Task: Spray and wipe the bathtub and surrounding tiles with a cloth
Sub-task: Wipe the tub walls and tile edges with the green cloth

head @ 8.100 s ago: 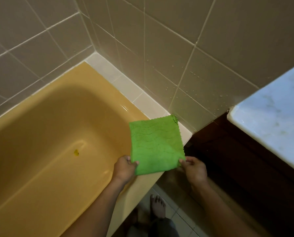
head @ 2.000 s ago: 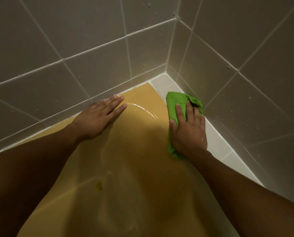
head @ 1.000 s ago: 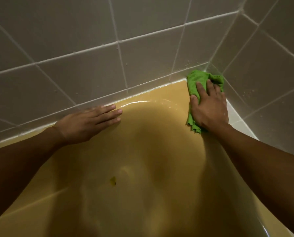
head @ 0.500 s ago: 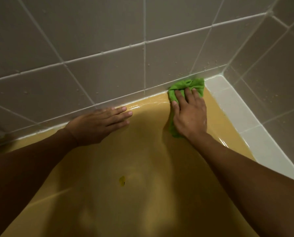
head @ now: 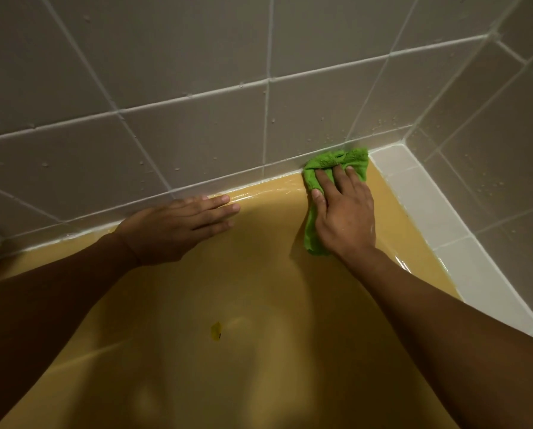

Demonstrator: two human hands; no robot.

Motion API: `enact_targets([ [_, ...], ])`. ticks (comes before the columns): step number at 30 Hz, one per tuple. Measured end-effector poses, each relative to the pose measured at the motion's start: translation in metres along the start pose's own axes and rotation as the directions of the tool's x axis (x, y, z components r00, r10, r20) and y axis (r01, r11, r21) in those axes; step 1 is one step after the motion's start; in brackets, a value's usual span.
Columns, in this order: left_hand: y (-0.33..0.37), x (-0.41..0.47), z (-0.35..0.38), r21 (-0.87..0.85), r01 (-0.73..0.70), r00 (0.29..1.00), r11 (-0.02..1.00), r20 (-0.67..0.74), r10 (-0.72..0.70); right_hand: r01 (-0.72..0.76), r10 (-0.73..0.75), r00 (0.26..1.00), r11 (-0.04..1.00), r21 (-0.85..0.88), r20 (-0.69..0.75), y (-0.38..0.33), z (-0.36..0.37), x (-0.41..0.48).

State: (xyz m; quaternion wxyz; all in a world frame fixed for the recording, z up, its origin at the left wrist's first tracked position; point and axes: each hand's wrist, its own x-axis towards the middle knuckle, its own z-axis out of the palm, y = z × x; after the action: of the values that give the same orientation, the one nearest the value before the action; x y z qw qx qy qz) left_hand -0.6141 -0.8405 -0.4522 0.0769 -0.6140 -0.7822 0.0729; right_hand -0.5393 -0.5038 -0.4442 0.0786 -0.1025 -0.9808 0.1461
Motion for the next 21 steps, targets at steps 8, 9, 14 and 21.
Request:
enact_targets([
  [8, 0.003, -0.002, -0.002, -0.067, 0.056, 0.998, 0.996, 0.022, -0.055, 0.024, -0.024, 1.0, 1.0, -0.006, -0.007, -0.024, 0.013, -0.011],
  [9, 0.005, -0.005, -0.003, -0.068, 0.08, 0.997, 0.994, 0.029, -0.078, 0.03, -0.03, 0.999, 1.0, 0.007, -0.018, -0.034, 0.019, -0.014],
  [14, 0.014, -0.014, -0.001, -0.071, 0.175, 0.985, 0.982, 0.01, -0.174, 0.052, -0.048, 0.997, 0.995, 0.084, -0.054, -0.067, 0.037, -0.027],
  [21, 0.037, -0.087, 0.003, -0.03, 0.36, 0.929, 0.933, -0.076, -0.361, 0.105, -0.102, 0.994, 0.987, 0.119, -0.031, -0.101, 0.047, -0.04],
])
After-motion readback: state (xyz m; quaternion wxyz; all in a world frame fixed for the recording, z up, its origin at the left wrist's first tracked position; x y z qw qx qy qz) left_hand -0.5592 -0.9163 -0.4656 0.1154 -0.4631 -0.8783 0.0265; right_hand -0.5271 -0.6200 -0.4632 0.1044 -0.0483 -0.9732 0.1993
